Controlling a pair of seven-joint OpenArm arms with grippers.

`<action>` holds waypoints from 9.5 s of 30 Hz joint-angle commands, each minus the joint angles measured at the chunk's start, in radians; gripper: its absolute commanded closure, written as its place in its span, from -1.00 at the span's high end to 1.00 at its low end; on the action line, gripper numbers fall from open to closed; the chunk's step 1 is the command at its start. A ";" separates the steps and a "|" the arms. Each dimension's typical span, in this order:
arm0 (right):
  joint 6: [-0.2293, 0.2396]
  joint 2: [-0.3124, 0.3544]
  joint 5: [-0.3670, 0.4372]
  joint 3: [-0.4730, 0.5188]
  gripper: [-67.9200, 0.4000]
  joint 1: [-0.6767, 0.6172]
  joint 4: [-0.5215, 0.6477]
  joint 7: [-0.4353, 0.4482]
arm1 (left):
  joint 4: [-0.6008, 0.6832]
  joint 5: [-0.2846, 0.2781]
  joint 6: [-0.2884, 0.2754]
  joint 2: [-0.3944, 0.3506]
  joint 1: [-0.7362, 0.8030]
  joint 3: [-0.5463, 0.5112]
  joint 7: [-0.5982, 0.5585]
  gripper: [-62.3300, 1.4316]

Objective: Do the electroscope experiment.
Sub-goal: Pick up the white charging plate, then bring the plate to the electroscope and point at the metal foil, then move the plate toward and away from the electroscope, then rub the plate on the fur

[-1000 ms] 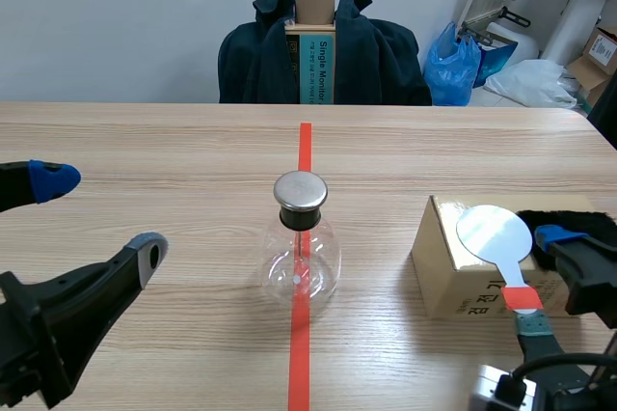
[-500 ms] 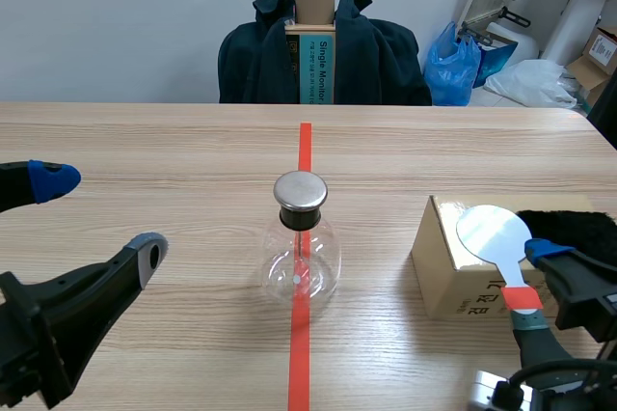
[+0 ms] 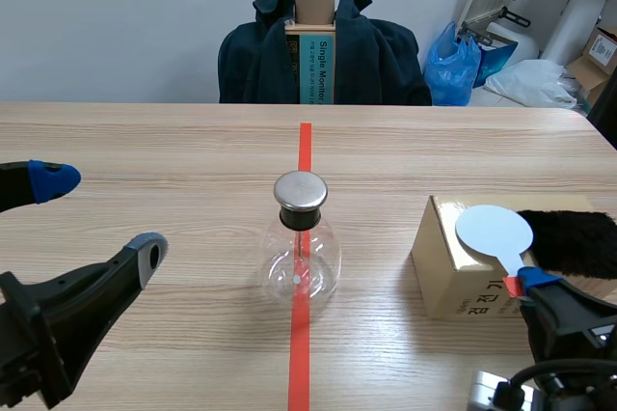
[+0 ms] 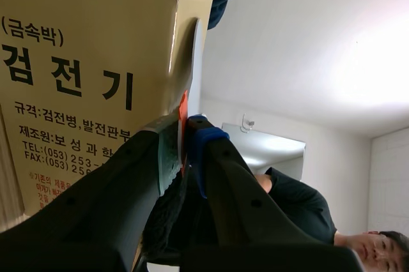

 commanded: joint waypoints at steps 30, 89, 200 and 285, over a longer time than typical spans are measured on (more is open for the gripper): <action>-0.102 0.233 0.667 0.253 -0.96 0.013 0.543 0.227 | -0.550 0.033 -0.248 -0.088 -0.529 0.215 0.072 -0.86; 0.116 -0.132 0.124 -0.079 -0.96 0.206 0.085 0.348 | -0.995 0.257 -0.239 0.086 -0.869 0.610 -0.284 -0.86; 0.120 -0.132 0.076 -0.069 -0.96 0.219 0.093 0.394 | -0.994 0.272 -0.209 0.100 -0.867 0.610 -0.285 -0.86; 0.245 -0.177 0.283 0.528 -0.96 0.067 -0.106 0.653 | -0.335 0.091 -0.261 -0.213 -0.161 0.090 -0.333 1.00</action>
